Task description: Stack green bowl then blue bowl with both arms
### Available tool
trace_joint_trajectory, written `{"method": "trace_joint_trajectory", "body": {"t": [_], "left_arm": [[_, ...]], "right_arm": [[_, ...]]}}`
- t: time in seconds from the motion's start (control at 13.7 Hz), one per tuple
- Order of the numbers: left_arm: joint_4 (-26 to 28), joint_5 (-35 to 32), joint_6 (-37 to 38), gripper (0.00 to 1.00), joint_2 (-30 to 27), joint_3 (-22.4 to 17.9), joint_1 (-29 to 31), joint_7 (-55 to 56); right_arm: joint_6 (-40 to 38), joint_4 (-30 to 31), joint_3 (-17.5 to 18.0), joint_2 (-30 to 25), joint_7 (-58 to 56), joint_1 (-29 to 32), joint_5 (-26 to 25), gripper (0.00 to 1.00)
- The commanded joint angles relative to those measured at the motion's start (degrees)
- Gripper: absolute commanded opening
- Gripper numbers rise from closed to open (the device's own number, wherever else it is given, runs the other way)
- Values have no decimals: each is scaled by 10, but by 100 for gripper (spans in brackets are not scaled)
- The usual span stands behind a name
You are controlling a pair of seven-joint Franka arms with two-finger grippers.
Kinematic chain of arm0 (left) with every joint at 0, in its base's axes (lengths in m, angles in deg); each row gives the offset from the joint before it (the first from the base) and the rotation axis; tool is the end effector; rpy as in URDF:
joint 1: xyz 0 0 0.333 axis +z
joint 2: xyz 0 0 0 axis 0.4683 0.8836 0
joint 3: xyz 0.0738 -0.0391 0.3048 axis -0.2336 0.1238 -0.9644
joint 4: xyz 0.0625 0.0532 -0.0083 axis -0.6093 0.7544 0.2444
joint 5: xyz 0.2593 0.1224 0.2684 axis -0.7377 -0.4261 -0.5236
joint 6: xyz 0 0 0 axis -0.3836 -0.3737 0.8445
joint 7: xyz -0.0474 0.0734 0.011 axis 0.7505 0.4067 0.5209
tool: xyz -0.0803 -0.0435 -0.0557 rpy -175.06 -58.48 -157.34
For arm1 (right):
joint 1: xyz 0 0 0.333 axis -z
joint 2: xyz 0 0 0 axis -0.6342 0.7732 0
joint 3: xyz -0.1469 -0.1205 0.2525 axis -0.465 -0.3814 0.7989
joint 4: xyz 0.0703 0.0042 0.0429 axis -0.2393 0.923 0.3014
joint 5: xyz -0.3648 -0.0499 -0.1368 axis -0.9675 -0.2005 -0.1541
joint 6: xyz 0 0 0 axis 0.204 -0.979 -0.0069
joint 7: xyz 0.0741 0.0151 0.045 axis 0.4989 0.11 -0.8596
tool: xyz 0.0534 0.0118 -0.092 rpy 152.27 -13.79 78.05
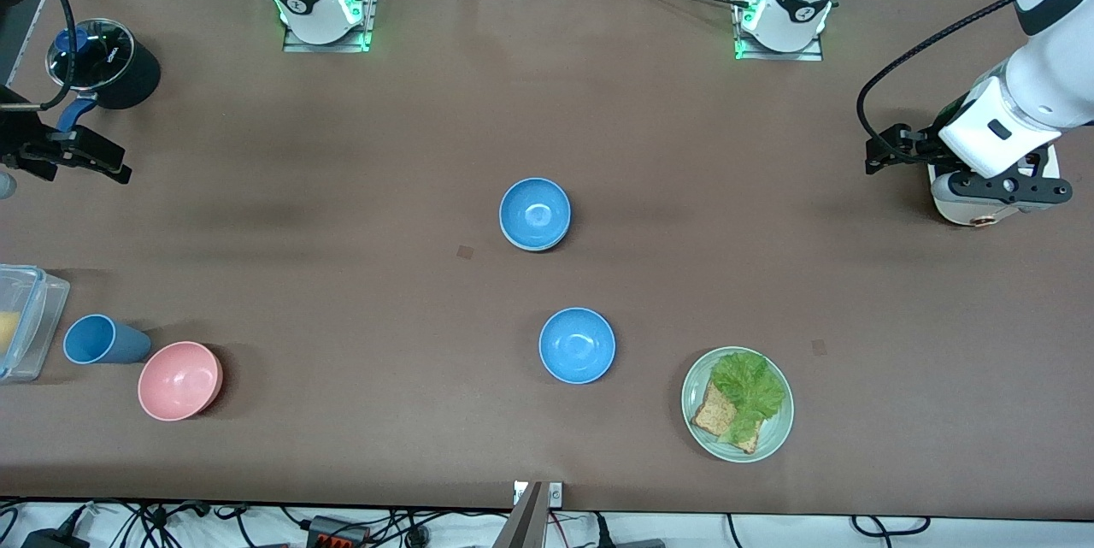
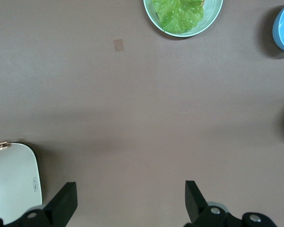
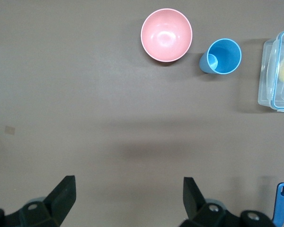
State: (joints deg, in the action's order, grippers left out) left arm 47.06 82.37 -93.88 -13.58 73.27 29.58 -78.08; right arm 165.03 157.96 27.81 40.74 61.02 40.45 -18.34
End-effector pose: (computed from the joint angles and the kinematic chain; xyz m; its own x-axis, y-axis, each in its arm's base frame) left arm 0.5616 -0.0414 0.5458 0.9945 -0.0589 -0.0862 -0.0567 -0.9980 0.0277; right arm 0.5828 -0.0351 0.5833 0.9995 -0.0223 0.0234 -0.0228 -0.9995 0.0204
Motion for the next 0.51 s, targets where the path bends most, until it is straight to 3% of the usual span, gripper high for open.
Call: {"method": "trace_joint_trajectory", "body": {"t": [0.0, 0.44], "left_arm": [[2, 8, 9, 100, -12, -2, 0, -21], [1, 13, 7, 100, -10, -7, 2, -26]], "right_arm": [[2, 13, 1, -15, -6, -1, 1, 100], [2, 13, 1, -16, -6, -1, 1, 100]]}}
